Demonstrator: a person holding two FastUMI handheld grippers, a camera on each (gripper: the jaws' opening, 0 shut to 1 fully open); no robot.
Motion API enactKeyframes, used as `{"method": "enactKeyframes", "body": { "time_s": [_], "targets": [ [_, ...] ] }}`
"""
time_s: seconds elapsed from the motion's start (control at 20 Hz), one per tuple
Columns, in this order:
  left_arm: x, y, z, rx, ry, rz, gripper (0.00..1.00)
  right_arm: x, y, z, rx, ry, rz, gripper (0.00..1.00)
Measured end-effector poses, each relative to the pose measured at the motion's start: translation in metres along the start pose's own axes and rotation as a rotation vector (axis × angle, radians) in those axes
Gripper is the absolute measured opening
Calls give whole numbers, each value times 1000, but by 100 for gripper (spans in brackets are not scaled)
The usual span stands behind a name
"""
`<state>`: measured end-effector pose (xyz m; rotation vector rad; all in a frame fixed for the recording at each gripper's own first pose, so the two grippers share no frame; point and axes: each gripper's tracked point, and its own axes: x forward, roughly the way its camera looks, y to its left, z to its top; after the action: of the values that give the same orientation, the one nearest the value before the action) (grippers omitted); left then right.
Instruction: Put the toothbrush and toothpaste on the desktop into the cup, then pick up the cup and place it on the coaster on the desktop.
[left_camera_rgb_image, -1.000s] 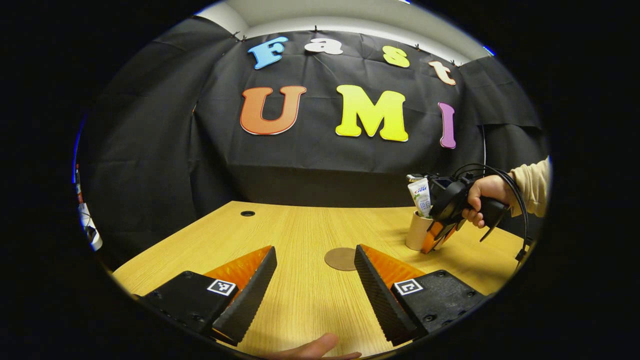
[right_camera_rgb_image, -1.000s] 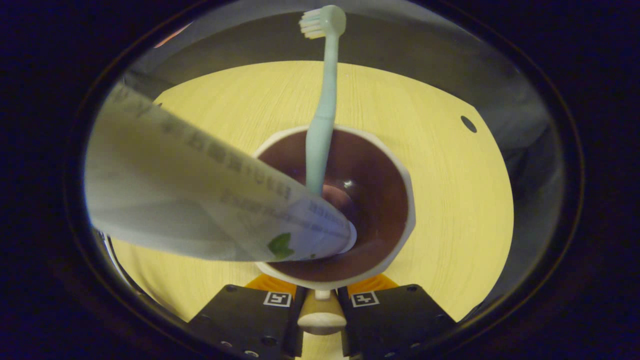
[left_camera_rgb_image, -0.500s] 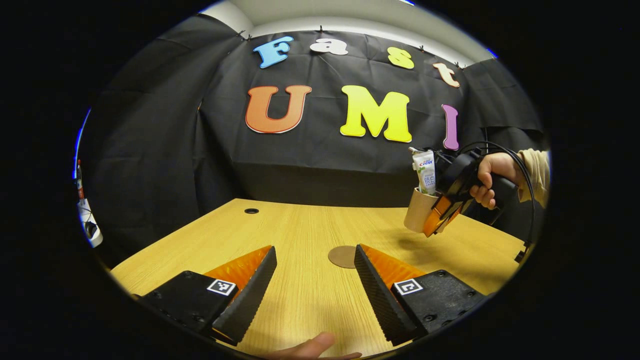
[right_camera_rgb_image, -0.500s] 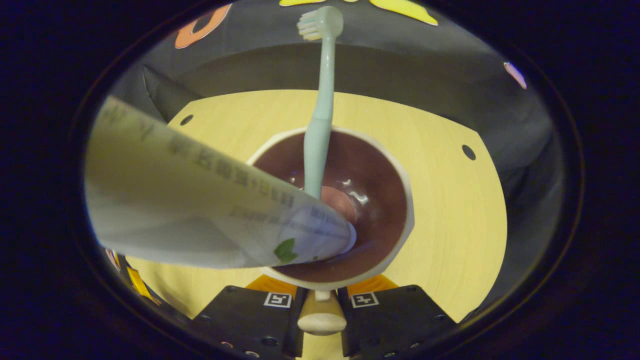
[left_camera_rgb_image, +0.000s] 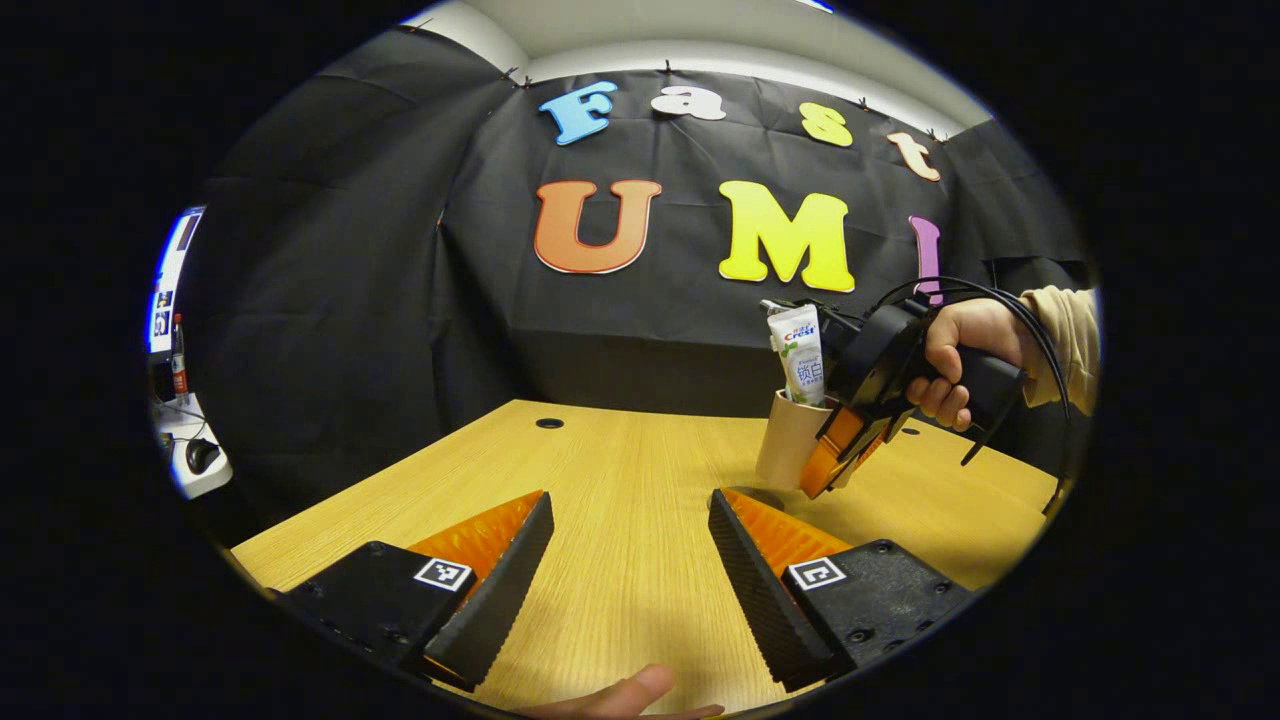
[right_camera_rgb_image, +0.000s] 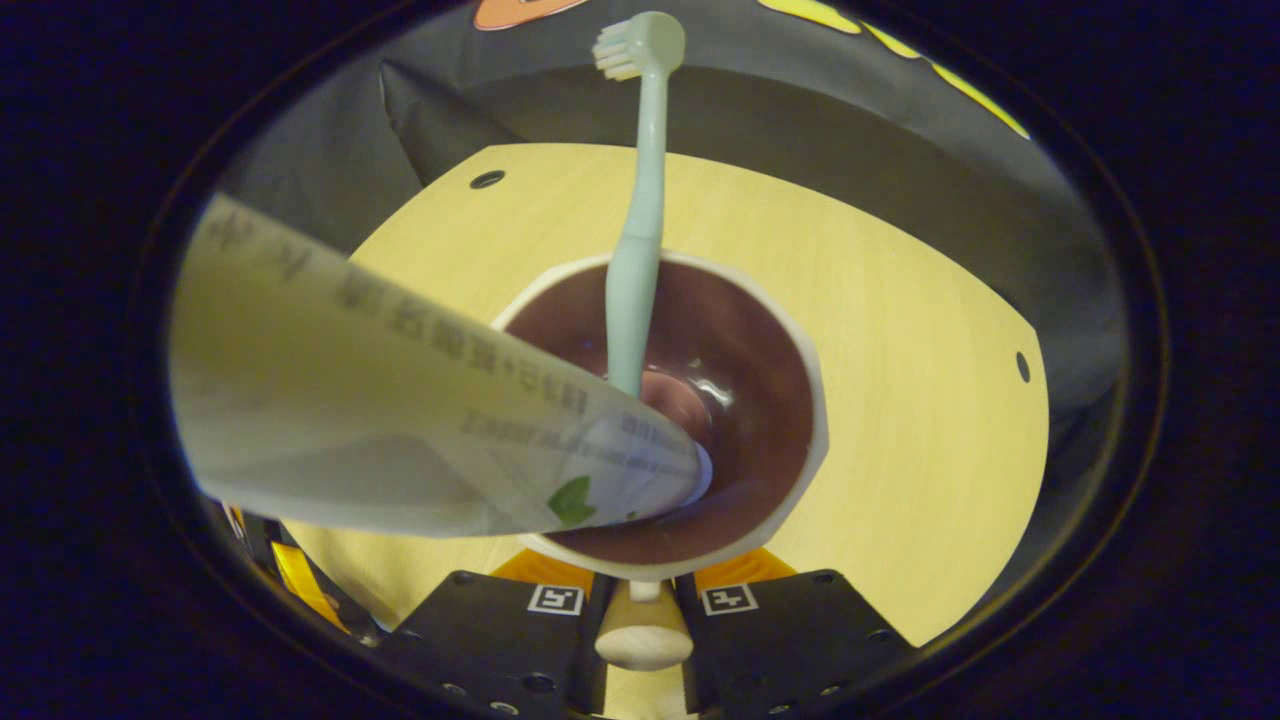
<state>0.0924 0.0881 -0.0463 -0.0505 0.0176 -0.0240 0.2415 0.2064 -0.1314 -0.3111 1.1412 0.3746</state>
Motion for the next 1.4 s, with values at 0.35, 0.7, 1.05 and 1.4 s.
{"method": "enactKeyframes", "body": {
  "time_s": [0.35,0.7,1.05,1.4],
  "targets": [
    [-14,14,-4,-10,-1,29,99,35,16,1,11,48,-42,27],
    [-27,13,-15,-10,28,43,99,28,10,9,96,-8,7,31],
    [-58,-12,-8,41,15,17,99,-10,0,7,152,-198,-13,85],
    [-88,-33,8,55,7,-3,98,-67,7,-47,199,-374,15,87]
  ]
}}
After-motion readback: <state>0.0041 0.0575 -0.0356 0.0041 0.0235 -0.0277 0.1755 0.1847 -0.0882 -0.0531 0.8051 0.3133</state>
